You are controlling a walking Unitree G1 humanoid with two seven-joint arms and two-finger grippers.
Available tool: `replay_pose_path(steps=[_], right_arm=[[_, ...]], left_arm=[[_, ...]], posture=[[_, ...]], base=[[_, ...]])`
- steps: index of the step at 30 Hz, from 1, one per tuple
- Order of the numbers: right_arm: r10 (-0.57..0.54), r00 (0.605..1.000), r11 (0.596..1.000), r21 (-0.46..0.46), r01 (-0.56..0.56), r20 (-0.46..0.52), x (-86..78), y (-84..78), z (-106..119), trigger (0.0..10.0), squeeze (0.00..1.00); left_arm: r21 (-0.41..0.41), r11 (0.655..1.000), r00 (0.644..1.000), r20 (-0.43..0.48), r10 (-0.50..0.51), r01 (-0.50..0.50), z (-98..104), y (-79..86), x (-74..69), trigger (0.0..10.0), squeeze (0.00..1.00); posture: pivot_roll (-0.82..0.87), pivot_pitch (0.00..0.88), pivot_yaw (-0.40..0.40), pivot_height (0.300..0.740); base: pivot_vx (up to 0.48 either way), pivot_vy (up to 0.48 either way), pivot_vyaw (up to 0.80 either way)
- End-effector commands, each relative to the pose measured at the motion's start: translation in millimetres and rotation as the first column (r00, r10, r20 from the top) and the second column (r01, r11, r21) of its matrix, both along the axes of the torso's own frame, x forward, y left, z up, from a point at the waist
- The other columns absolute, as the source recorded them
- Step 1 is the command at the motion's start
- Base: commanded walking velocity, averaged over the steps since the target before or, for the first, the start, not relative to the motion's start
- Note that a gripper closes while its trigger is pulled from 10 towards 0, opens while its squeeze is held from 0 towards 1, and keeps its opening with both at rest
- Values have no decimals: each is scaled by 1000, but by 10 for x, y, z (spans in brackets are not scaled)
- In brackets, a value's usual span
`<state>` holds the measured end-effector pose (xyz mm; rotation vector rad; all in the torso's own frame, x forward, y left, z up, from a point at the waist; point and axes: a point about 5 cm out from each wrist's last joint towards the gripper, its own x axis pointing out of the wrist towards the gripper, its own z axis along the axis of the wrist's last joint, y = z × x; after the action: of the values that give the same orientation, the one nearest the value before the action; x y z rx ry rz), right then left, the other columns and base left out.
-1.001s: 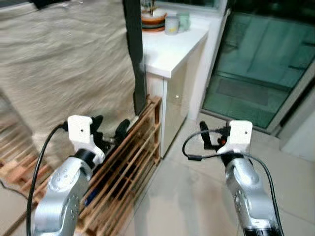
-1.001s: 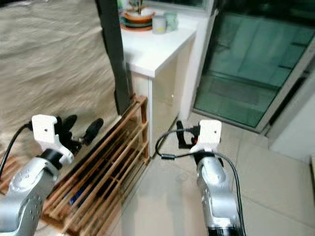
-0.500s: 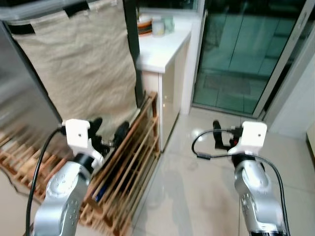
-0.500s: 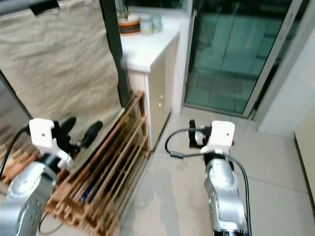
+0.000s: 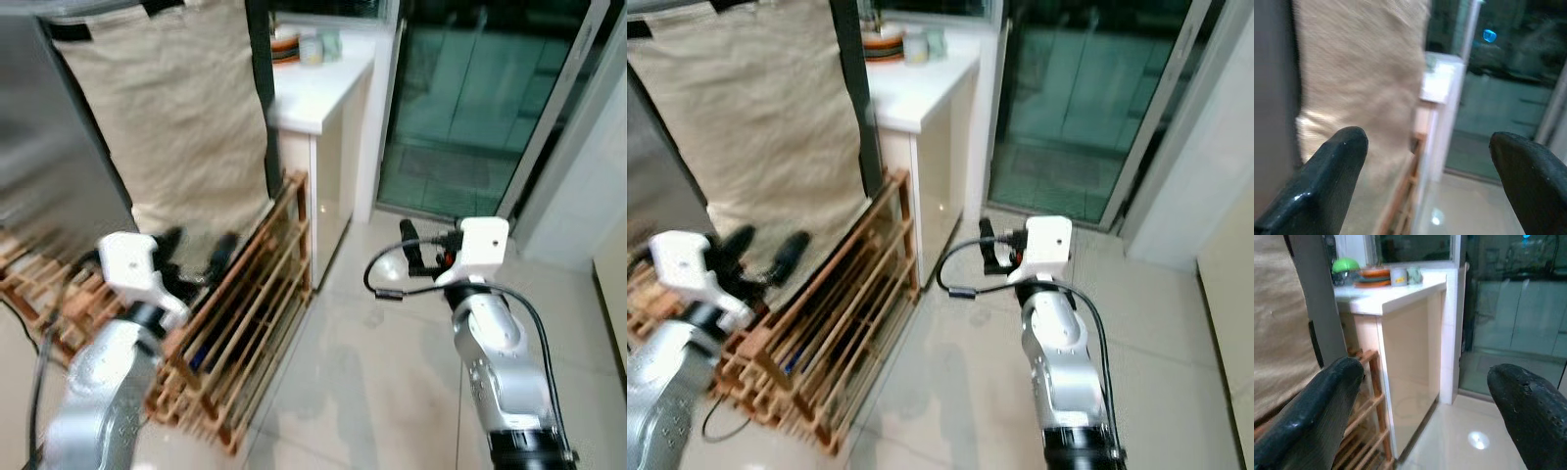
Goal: Restocking fridge
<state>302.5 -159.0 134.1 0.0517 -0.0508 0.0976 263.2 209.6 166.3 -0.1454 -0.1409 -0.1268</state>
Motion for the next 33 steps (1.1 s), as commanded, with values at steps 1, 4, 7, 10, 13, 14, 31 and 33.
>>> replay_pose_path(steps=[1, 4, 7, 10, 13, 14, 31, 33], right_arm=[[33, 999, 999, 8, -33, -10, 18, 70, -7, 10000, 0], [61, 998, 998, 6, -61, -5, 33, 142, 0, 10000, 0], [66, 998, 998, 10, -66, -4, 44, 164, 8, 10000, 0], [76, 997, 997, 8, -76, 0, 49, 187, 18, 10000, 0], [88, 996, 996, 3, -88, 3, 40, 209, 21, 10000, 0], [89, 996, 996, 1, -89, 3, 35, 211, 20, 10000, 0], [74, 997, 997, -6, -74, -6, -6, 163, -3, 10000, 0], [76, 997, 997, -5, -76, -6, -11, 167, -4, 10000, 0]], left_arm=[[-4, 993, 993, -5, 121, -121, 30, 139, 86, 10000, 0], [-9, 967, 967, 3, 255, -255, 104, 274, 207, 10000, 0], [-2, 970, 970, 12, 244, -244, 148, 242, 268, 10000, 0], [10, 970, 970, 14, 244, -244, 180, 215, 343, 10000, 0], [12, 970, 970, 18, 243, -243, 200, 182, 436, 10000, 0], [5, 972, 972, 16, 234, -234, 199, 159, 456, 10000, 0], [-1, 989, 988, -32, 150, -150, 69, -18, 673, 10000, 0], [-27, 995, 995, -24, 100, -101, 82, -80, 703, 10000, 0]], posture=[[-87, 0, 37, 740], [-90, 0, 39, 740], [-93, 0, 42, 740], [-99, 0, 45, 740], [-115, 0, 53, 740], [-116, 0, 53, 740], [-145, 0, 68, 740], [-146, 0, 68, 740]], base=[[0, 0, 0], [0, 0, 0], [0, 0, 0], [0, 0, 0], [0, 0, 0], [0, 0, 0], [0, 0, 0], [0, 0, 0]])
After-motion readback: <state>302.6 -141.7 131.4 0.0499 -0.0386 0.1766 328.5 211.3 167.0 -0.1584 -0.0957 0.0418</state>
